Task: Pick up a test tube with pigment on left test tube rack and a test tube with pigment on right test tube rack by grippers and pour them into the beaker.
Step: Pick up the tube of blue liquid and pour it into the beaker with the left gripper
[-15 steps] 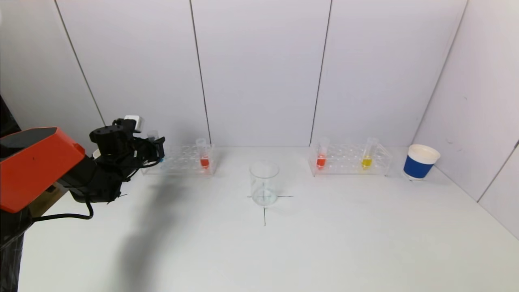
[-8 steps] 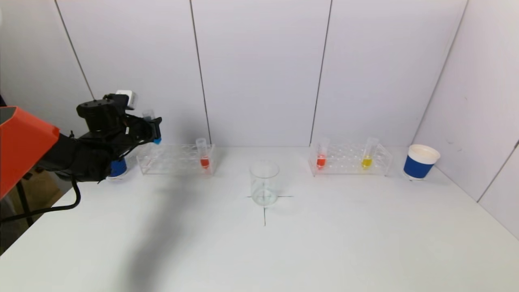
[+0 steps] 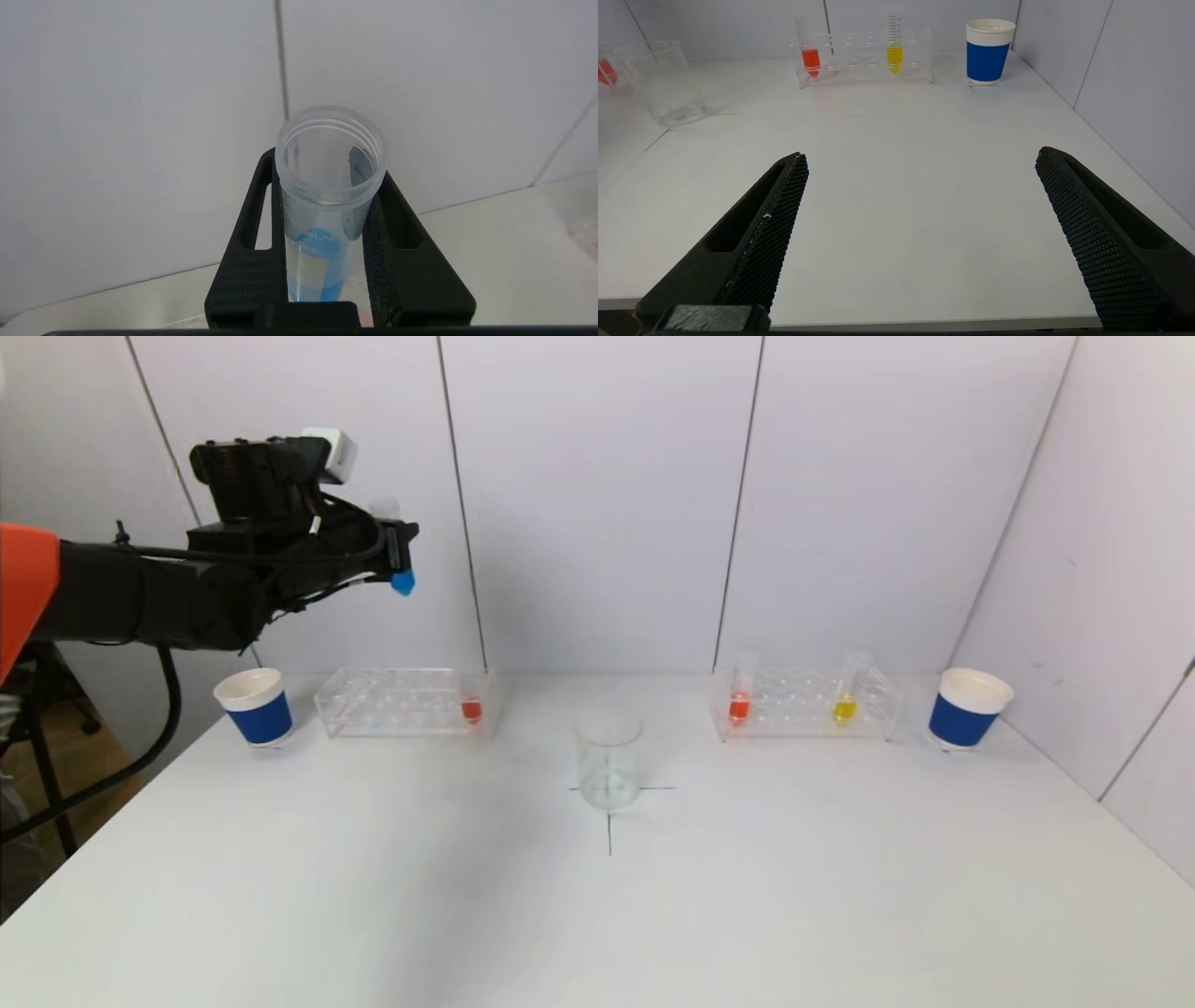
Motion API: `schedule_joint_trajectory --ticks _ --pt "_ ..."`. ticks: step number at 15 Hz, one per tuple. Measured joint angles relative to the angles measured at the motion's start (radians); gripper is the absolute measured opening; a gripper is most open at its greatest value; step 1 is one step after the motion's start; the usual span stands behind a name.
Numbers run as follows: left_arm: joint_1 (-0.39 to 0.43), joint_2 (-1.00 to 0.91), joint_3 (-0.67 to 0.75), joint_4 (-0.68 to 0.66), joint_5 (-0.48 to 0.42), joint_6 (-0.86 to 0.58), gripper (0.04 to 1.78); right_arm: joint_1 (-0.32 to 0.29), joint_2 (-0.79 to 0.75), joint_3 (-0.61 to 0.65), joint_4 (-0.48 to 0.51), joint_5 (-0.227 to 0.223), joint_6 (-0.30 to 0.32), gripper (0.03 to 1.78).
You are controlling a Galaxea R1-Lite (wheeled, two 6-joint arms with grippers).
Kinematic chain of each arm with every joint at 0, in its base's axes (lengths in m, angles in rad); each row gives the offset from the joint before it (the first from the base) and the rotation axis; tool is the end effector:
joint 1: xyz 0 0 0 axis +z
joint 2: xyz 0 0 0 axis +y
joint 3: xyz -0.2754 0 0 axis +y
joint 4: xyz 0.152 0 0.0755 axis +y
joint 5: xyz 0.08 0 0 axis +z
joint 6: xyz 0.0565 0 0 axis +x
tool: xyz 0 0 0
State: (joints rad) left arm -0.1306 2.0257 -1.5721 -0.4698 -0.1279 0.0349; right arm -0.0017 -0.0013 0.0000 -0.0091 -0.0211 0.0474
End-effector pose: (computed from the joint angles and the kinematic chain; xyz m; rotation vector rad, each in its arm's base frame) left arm 0.4222 -0.0627 0.2509 0.0347 -0.0208 -0.2582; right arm 0.0130 -0.0012 0.0768 0.0475 -0.0109 -0.0225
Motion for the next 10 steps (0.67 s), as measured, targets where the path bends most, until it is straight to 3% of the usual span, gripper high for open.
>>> schedule_joint_trajectory --ticks 4,10 --pt "-0.132 0.002 -0.101 0.145 0.0 0.027 0.47 0.0 0.0 0.0 0.0 0.0 0.0 1.77" --pt "-0.247 0.099 -0.181 0.146 -0.018 0.084 0.47 0.0 0.0 0.0 0.0 0.0 0.0 1.77"
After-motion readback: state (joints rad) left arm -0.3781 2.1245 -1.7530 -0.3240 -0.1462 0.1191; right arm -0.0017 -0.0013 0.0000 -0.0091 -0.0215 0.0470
